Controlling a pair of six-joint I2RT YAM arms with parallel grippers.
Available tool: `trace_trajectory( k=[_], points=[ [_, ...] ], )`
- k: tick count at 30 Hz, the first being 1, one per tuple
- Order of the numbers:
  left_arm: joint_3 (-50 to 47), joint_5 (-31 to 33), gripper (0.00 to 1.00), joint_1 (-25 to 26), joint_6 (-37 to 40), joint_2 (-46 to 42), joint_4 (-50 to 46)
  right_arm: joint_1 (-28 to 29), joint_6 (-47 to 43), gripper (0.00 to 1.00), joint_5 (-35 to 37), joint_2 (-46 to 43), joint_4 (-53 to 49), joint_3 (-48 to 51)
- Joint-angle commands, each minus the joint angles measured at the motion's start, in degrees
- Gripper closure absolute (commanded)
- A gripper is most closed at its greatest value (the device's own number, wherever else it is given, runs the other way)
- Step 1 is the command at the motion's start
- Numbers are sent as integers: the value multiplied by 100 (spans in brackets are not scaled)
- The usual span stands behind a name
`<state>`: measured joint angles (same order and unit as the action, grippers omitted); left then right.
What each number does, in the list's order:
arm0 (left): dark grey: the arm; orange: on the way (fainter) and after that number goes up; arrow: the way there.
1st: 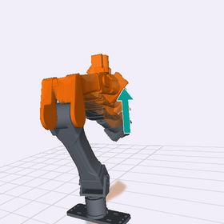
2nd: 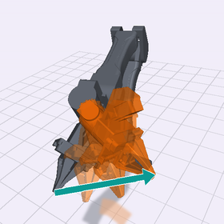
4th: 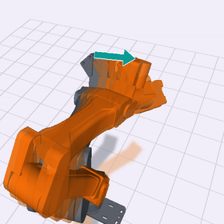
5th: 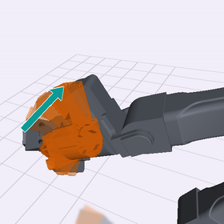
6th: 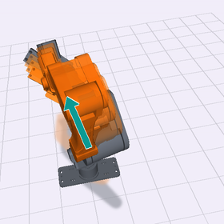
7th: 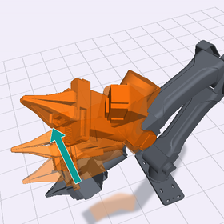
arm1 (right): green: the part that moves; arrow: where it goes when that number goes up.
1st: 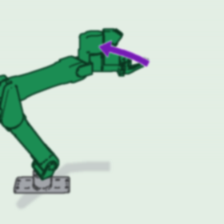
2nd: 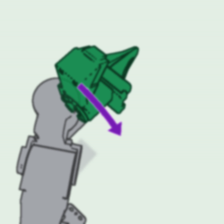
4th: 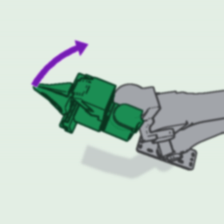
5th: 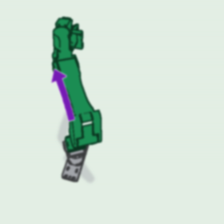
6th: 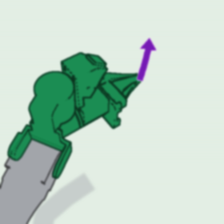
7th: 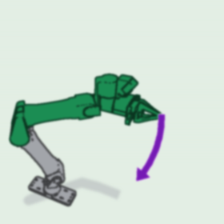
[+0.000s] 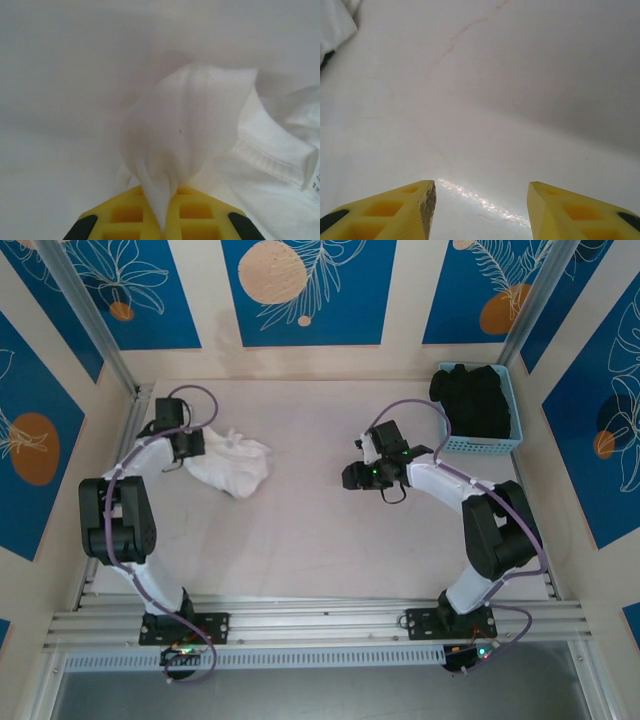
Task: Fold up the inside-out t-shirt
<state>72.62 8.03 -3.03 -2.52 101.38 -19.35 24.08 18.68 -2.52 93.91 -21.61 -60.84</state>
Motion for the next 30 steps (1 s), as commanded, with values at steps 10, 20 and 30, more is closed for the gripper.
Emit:
trace_trajectory(
  k=[10,20,30],
  points=[
    [1483,2061,100,-1084,514,1048,-1581,-180,172,47,-356,-103,148,103],
    [951,2239,25,-1152,103,303,-835,-185,92,40,922,-694,-139,301],
    [-3756,-839,0,-855,-2409,-3568,2716,-320,161,2,4161,-2243,486,1424]
  ],
)
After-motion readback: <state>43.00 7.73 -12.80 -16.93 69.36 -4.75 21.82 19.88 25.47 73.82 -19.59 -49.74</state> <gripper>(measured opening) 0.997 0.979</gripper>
